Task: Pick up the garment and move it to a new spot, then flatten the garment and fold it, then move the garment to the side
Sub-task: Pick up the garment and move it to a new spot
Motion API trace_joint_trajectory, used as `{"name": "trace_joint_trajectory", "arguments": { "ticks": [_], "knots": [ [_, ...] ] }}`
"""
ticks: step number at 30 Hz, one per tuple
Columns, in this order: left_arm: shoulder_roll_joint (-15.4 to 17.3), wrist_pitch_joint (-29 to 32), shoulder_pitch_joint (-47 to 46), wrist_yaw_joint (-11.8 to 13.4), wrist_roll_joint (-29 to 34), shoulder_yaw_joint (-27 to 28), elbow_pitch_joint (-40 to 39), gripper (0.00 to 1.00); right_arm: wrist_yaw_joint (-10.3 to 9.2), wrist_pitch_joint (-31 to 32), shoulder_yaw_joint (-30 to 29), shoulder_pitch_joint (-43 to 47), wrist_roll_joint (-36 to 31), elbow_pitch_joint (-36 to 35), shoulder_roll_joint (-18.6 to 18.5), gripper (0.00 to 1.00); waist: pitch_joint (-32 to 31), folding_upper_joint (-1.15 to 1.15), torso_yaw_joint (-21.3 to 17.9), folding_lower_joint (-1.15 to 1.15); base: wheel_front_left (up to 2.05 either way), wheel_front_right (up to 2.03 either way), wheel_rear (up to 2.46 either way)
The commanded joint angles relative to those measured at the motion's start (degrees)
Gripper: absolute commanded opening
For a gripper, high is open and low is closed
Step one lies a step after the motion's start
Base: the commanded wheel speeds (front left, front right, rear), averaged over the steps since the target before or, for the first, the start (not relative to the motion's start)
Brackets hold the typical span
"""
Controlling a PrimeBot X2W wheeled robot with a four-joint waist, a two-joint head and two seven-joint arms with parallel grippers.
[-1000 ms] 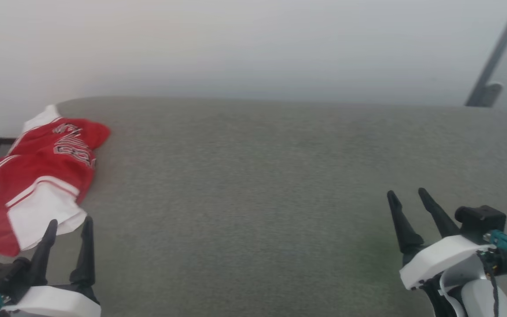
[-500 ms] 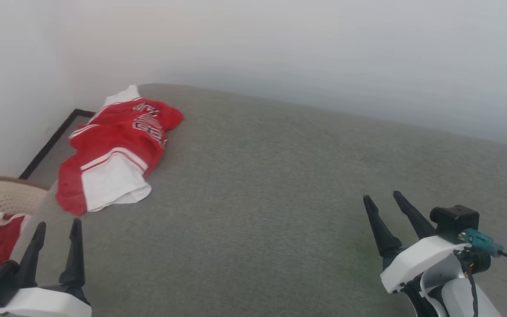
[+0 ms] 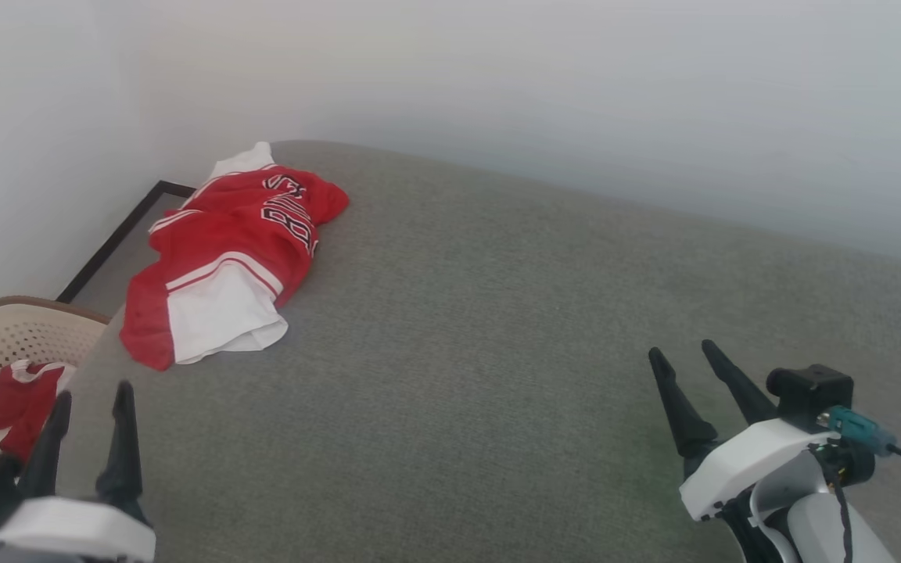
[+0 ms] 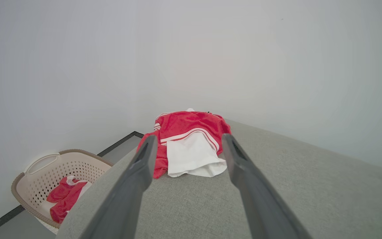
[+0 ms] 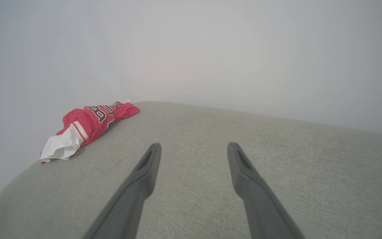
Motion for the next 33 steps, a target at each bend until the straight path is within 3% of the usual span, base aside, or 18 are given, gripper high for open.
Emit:
{"name": "trace_joint_trajectory", "arguments": {
  "ticks": [1, 9, 16, 25, 33],
  "knots": [
    [0.2, 0.5, -2.0, -0.1, -1.4, 0.2, 0.1, 1.0, 0.0, -0.2, -0.2, -0.6, 0.1, -0.2, -0.4, 1.0, 0.5, 0.0, -0.5, 0.0, 0.0, 0.0, 0.0],
    [3.0, 3.7, -8.6, -0.4, -2.8, -0.1, 2.7, 1.0, 0.0, 0.8, -0.8, -2.1, -0.5, -1.5, -1.5, 1.0, 3.8, 0.0, -3.8, 0.0, 0.0, 0.0, 0.0],
    [7.2, 7.9, -18.7, -0.5, -5.1, 0.7, 9.5, 1.0, 0.0, 2.3, -2.1, -5.0, -1.6, -5.1, -3.1, 1.0, 11.2, 0.0, -9.0, 0.0, 0.0, 0.0, 0.0],
    [12.9, 12.9, -33.8, -1.0, -8.0, -1.0, 23.9, 1.0, 0.0, 4.2, -5.1, -7.7, -3.0, -10.3, -5.3, 1.0, 22.3, 0.0, -13.5, 0.0, 0.0, 0.0, 0.0],
    [14.3, 23.9, -44.6, -0.7, -8.7, -4.4, 38.5, 1.0, 0.0, 6.0, -8.3, -8.6, -4.3, -15.6, -6.4, 1.0, 28.7, 0.0, -14.4, 0.0, 0.0, 0.0, 0.0]
  ]
}}
